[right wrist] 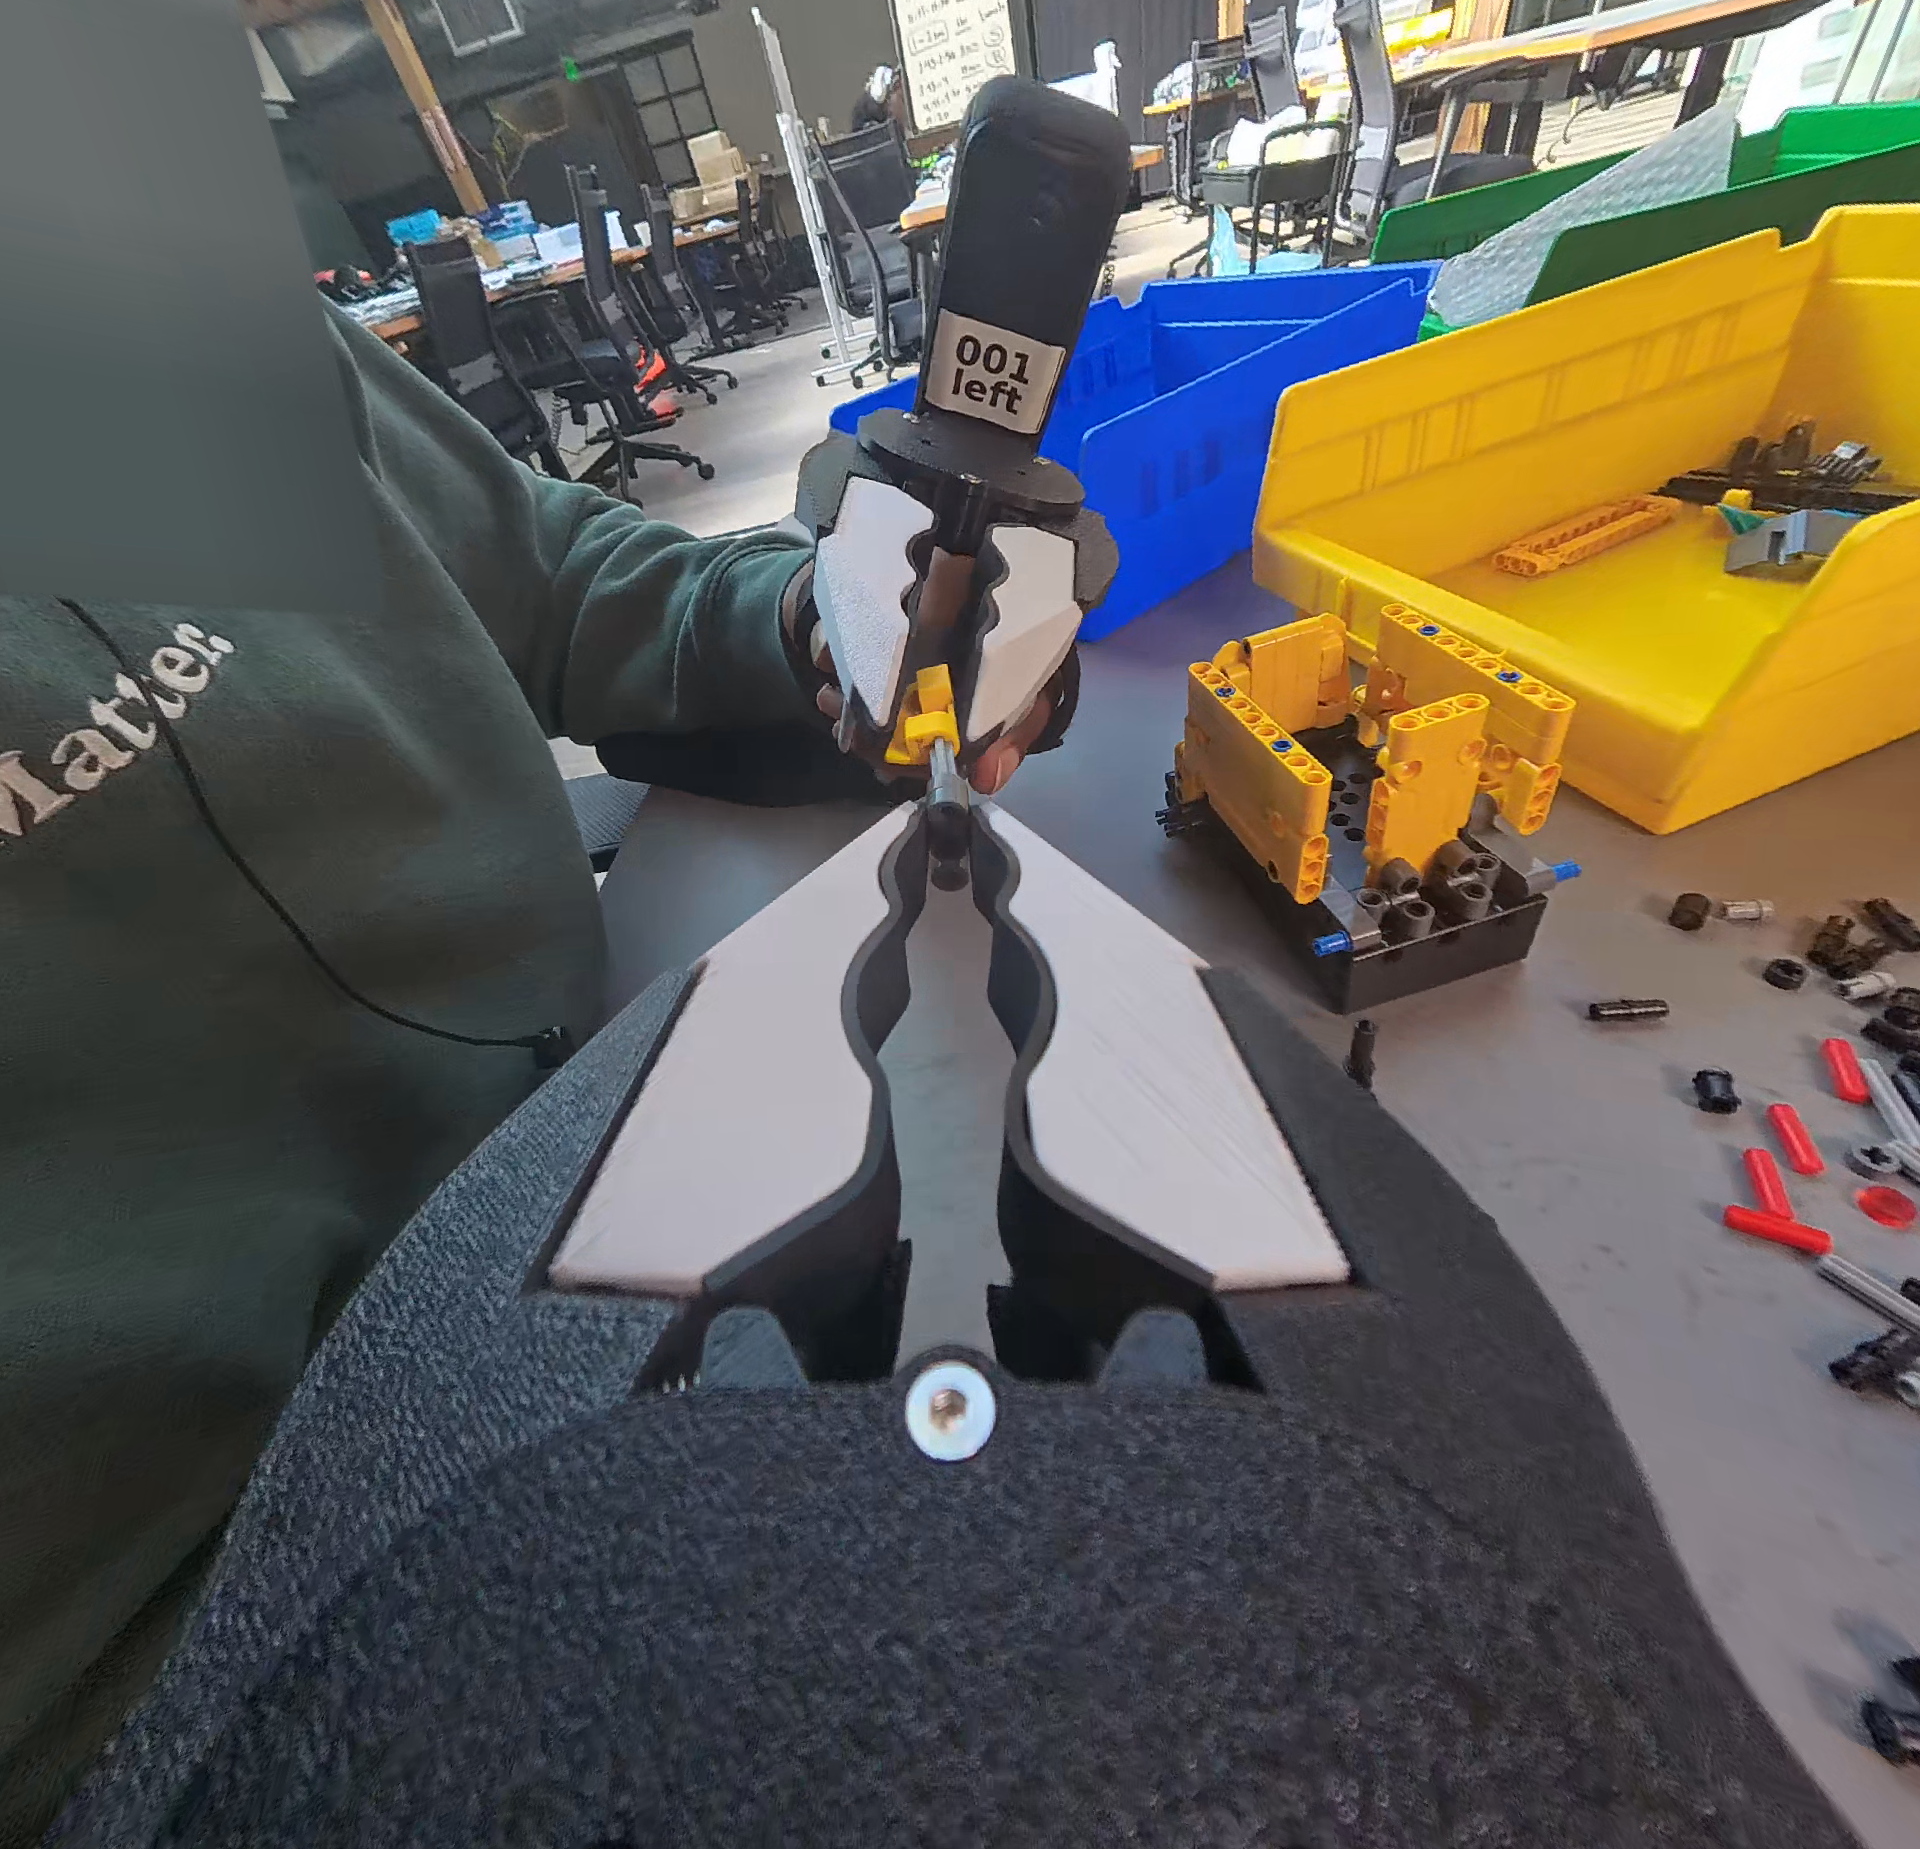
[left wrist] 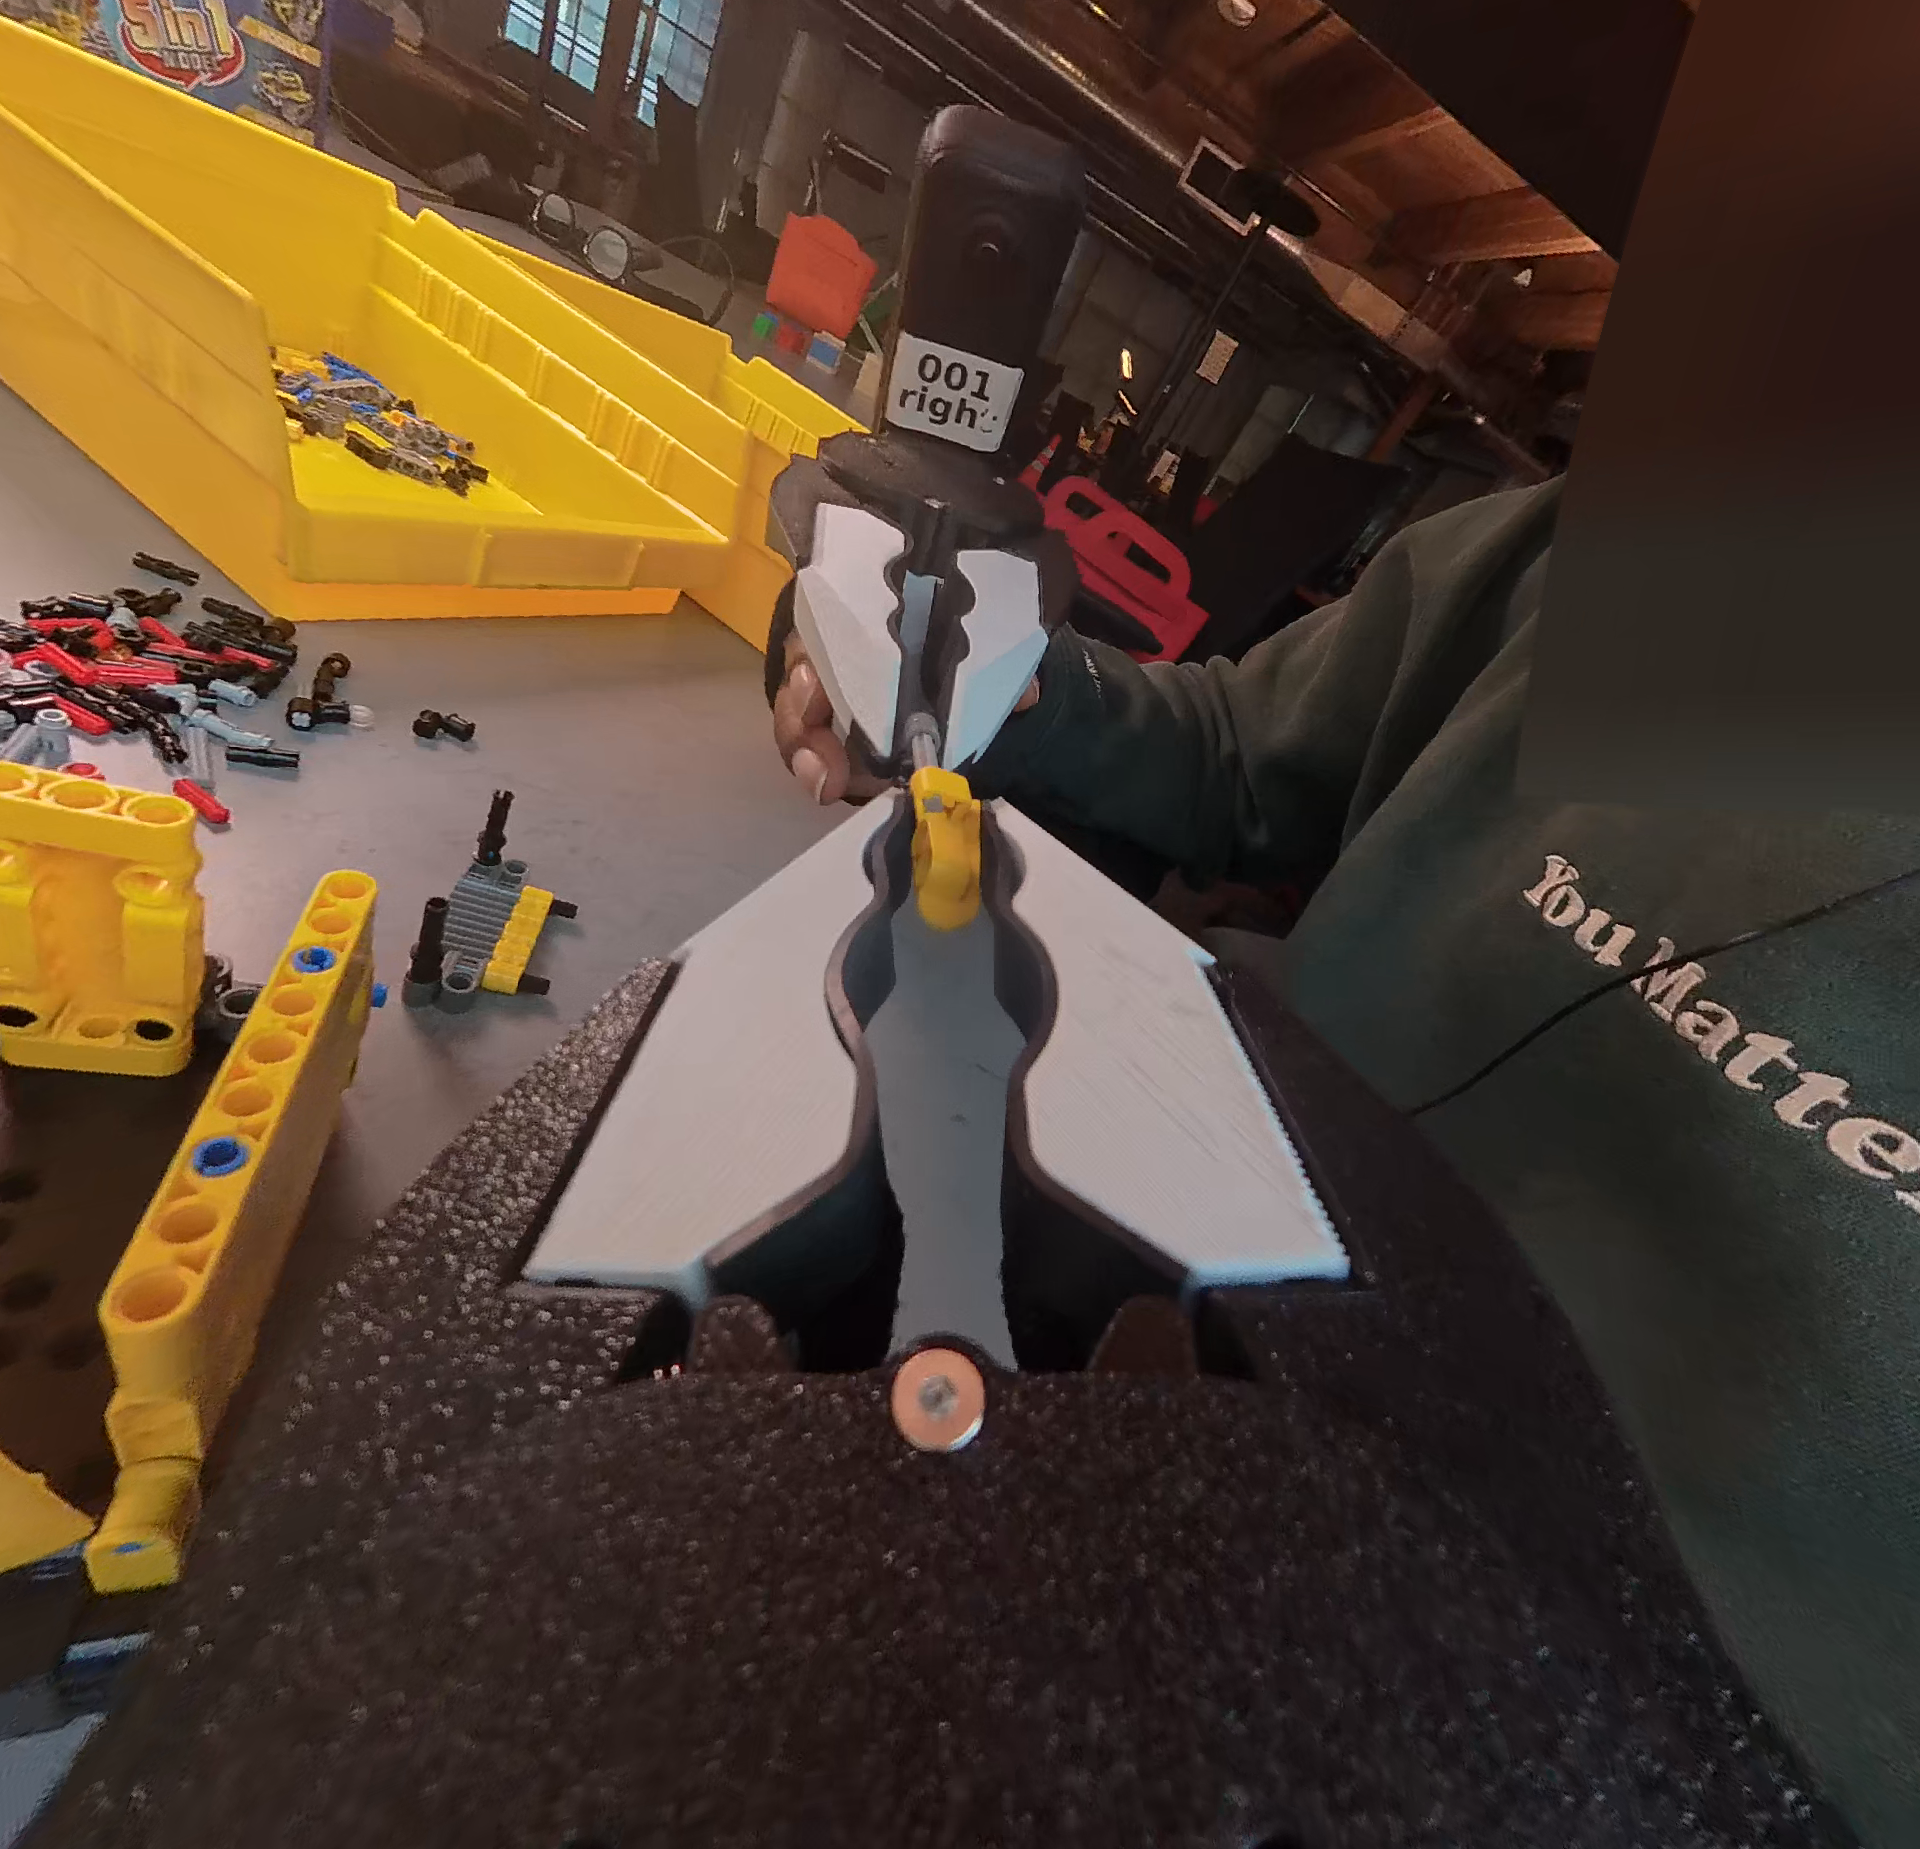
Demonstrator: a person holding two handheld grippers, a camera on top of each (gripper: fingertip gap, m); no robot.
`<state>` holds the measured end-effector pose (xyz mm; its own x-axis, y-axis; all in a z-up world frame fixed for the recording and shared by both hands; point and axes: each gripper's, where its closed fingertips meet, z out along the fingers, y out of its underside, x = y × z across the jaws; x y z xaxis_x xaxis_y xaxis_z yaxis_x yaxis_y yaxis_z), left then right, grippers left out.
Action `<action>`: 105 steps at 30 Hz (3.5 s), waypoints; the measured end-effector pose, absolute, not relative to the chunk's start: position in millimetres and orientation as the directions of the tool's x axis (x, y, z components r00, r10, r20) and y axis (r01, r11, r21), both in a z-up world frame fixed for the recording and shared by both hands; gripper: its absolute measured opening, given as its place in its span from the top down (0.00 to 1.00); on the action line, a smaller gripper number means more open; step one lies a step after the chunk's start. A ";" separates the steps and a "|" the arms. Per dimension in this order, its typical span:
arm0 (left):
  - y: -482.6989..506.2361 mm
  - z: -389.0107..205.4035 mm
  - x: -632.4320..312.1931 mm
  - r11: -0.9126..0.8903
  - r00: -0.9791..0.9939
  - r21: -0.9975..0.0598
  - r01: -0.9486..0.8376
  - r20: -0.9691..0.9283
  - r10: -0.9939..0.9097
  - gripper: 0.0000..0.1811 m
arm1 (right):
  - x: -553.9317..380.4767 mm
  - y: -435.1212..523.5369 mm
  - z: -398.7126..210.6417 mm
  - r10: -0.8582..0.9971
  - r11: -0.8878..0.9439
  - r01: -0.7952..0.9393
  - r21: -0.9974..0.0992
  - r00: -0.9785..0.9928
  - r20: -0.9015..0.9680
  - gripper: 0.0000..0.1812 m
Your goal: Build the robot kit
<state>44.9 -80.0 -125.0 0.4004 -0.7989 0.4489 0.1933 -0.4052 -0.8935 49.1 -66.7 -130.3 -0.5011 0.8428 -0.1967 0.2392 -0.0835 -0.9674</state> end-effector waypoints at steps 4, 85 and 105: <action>-82.8 -128.0 48.0 -0.402 0.405 -0.903 0.150 0.427 -0.809 0.94 | 51.9 -70.3 -133.8 0.832 -0.061 0.253 -0.966 -0.522 -0.189 0.96; -88.4 -195.9 56.6 -0.567 0.507 -0.808 -0.162 0.425 -0.750 0.95 | 52.5 -75.3 -200.5 0.804 0.492 0.354 -0.795 -0.535 0.260 0.97; -82.2 -157.3 61.5 0.226 0.485 -0.755 -0.616 -0.589 -0.646 0.95 | 55.4 -74.4 -155.2 0.847 0.181 0.240 -0.954 -0.530 0.027 0.87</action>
